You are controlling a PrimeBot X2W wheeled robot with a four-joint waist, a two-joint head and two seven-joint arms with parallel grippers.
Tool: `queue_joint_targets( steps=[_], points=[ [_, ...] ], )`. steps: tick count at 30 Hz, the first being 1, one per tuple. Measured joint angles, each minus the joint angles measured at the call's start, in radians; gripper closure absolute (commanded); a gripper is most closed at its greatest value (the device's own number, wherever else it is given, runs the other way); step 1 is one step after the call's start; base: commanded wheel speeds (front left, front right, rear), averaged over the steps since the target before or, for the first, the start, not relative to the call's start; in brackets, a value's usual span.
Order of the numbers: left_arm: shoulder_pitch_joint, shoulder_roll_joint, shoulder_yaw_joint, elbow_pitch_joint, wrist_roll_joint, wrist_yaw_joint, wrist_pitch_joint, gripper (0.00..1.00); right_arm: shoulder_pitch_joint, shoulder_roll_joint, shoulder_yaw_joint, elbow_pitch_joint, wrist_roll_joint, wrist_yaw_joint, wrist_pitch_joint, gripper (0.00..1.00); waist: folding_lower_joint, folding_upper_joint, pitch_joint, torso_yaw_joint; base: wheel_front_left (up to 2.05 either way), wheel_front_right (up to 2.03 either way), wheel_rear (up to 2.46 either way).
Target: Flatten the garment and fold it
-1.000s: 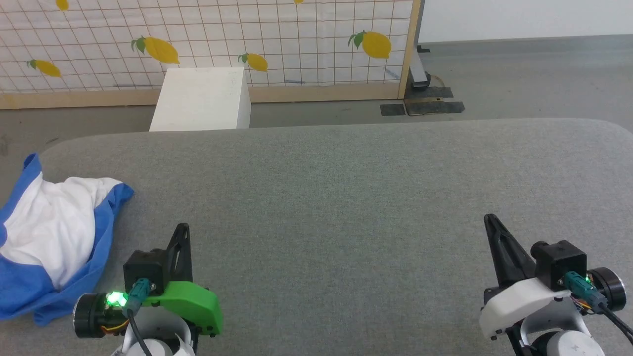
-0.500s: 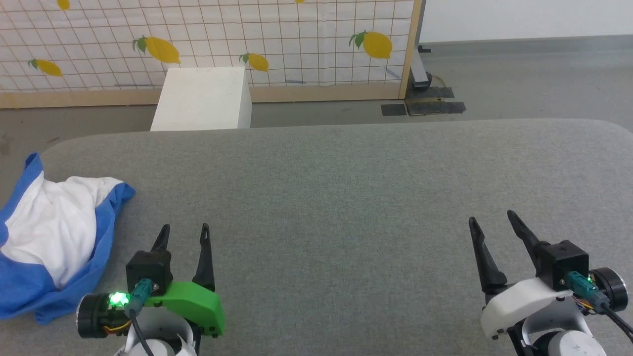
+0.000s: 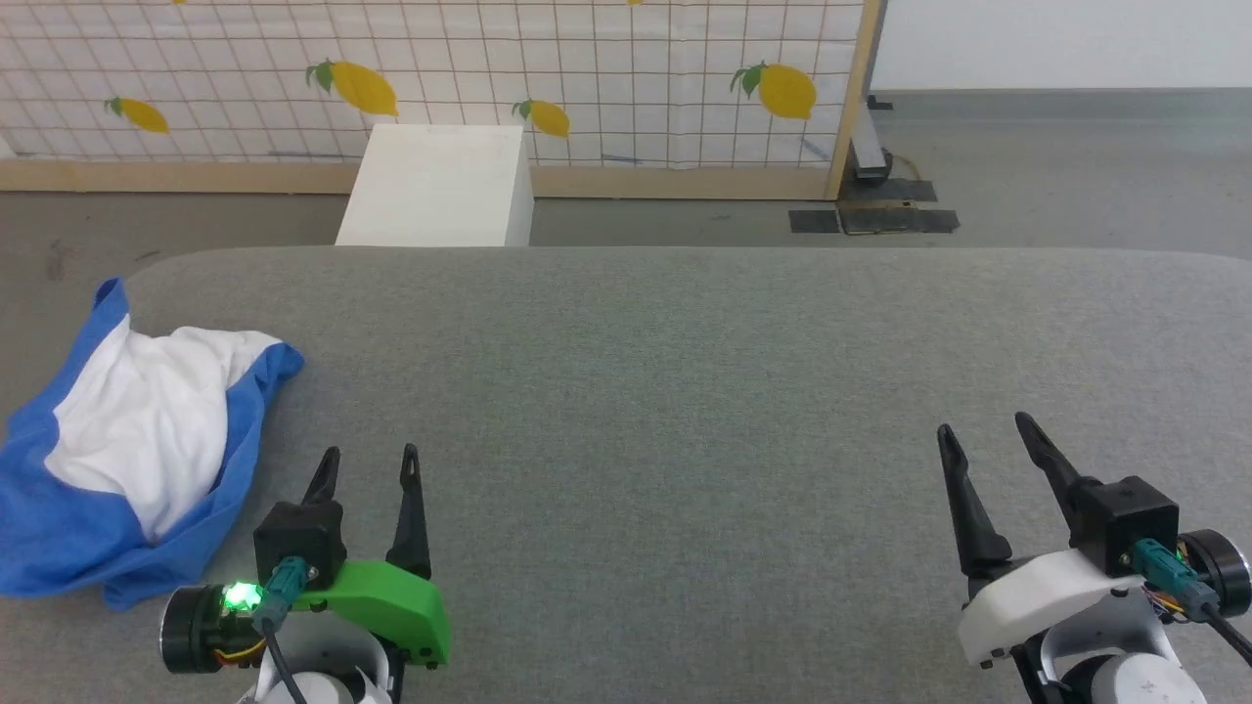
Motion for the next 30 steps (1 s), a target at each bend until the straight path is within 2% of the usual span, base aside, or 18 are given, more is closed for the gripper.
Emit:
queue_joint_targets(
  steps=[30],
  points=[
    [-0.009,0.011,-0.027,0.041,-0.055,0.056,-0.063,0.0,0.0,0.0,-0.005,0.004,0.011,0.0,-0.042,0.0,0.0,0.0,-0.005,0.179,0.0,0.0,0.0]
  ],
)
